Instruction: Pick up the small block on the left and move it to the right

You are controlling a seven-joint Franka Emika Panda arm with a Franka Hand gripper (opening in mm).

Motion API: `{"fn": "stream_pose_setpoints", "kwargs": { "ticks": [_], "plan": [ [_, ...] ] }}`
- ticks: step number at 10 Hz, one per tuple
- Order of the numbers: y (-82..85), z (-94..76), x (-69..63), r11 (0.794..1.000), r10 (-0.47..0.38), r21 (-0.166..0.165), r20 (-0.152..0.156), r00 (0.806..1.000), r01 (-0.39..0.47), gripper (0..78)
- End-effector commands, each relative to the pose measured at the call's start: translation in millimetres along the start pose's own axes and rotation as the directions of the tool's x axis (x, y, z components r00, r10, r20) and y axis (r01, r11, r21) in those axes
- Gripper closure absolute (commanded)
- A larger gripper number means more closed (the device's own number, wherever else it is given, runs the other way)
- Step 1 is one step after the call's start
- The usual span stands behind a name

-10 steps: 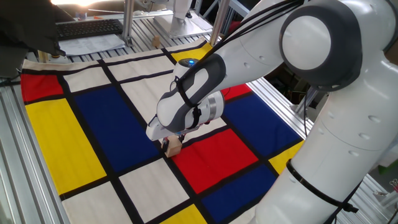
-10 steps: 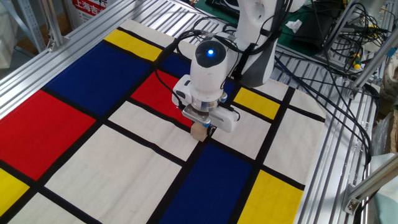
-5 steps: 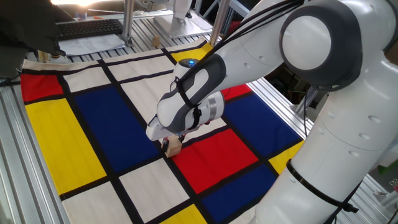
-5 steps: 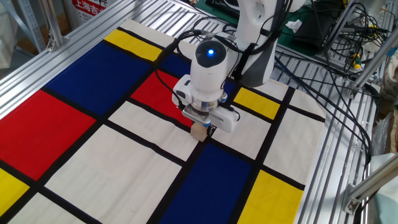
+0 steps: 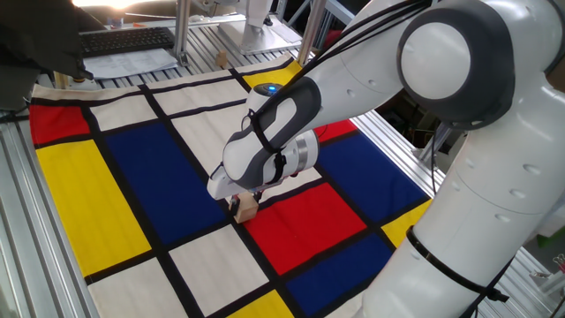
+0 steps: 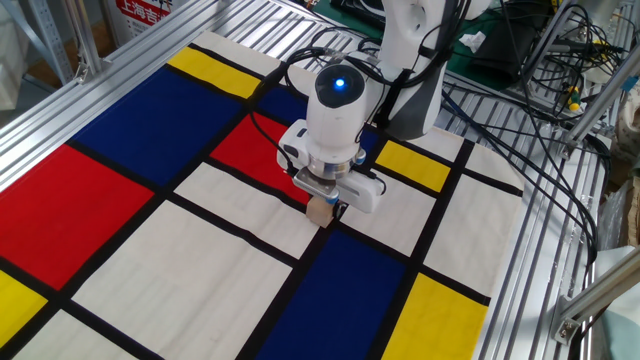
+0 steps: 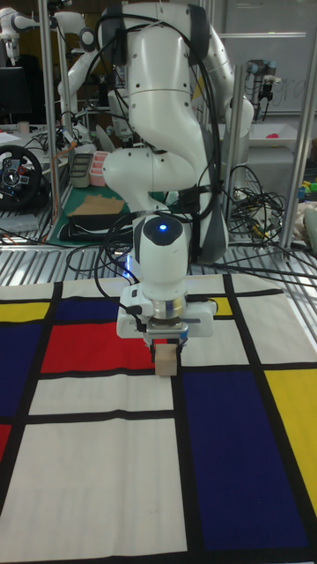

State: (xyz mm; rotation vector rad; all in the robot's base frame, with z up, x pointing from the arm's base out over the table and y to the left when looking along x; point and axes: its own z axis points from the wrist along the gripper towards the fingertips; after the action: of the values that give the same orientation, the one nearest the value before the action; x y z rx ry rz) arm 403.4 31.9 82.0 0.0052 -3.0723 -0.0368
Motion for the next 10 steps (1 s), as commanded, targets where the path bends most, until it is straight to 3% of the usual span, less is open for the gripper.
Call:
{"fn": "stream_pose_setpoints", "kwargs": {
  "ticks": [1,2,3,10],
  "plan": [
    [0.1,-1.0,-1.0,1.0,0.003,0.001,0.006,1.0,-0.003,76.4],
    [0.1,-1.0,-1.0,1.0,0.005,0.001,0.01,1.0,-0.005,76.4],
    [0.1,-1.0,-1.0,1.0,0.005,0.001,0.01,1.0,-0.005,0.1],
    [0.1,-1.0,-1.0,1.0,0.005,0.001,0.01,1.0,-0.005,0.1]
  ]
}}
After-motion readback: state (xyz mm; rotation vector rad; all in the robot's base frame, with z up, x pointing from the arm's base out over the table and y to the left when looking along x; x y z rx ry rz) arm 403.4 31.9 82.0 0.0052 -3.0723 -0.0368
